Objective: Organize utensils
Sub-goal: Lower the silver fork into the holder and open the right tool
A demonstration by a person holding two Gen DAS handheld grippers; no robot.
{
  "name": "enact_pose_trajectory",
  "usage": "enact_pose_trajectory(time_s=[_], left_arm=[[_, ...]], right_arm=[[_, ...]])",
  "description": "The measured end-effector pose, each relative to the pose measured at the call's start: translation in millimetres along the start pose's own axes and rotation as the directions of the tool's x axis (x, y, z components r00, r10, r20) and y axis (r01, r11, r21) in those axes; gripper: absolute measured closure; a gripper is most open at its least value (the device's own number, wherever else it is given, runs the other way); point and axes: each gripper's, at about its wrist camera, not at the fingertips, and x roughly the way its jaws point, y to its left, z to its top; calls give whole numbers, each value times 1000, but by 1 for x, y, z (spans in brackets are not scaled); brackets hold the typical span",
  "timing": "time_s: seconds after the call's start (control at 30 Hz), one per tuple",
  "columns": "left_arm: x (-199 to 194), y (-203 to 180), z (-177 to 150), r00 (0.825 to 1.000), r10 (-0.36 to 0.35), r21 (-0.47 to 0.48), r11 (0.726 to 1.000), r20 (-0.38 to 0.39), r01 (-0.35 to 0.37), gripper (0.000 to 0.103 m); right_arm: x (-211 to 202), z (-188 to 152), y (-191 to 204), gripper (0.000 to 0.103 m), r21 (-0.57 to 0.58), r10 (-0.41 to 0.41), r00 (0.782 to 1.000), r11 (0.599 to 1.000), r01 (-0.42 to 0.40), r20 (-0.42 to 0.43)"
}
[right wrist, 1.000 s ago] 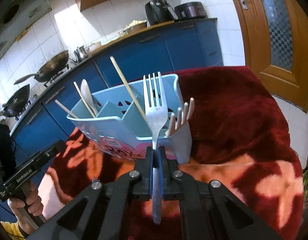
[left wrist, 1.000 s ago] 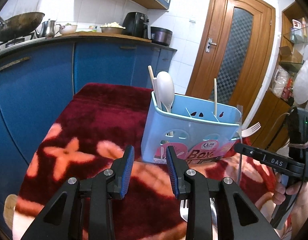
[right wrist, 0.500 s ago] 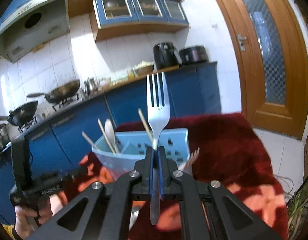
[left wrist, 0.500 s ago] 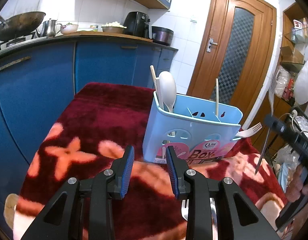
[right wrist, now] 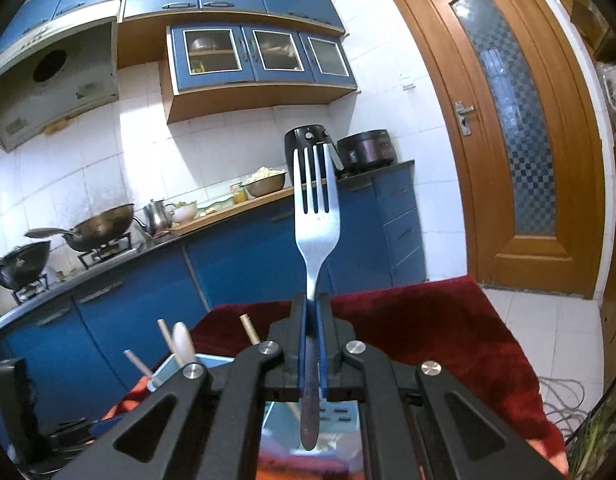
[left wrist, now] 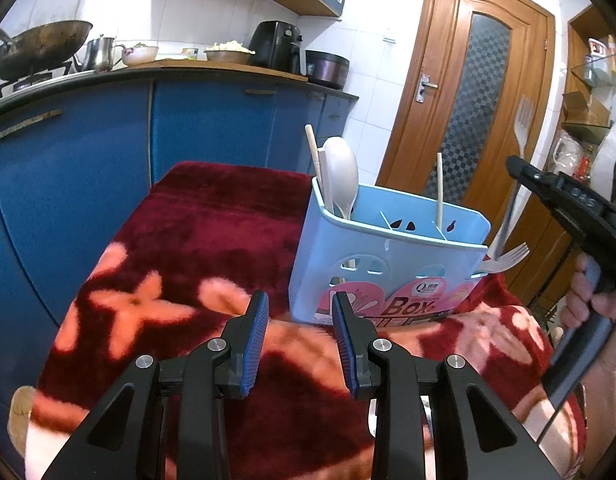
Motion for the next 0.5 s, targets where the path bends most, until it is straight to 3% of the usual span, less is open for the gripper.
enact_pose_trajectory(time_s=[0.27,0.5], left_arm=[[3,2,-2,1000,-2,-3,1000,-9,2,70],[-1,1,-3,1000,-4,-3,1000,-9,4,70]], right_arm=[[26,-20,-3,94,-18,-26,994,1000,24,-103],[12,-22,-4,92,-18,-12,995,1000,10,-97]])
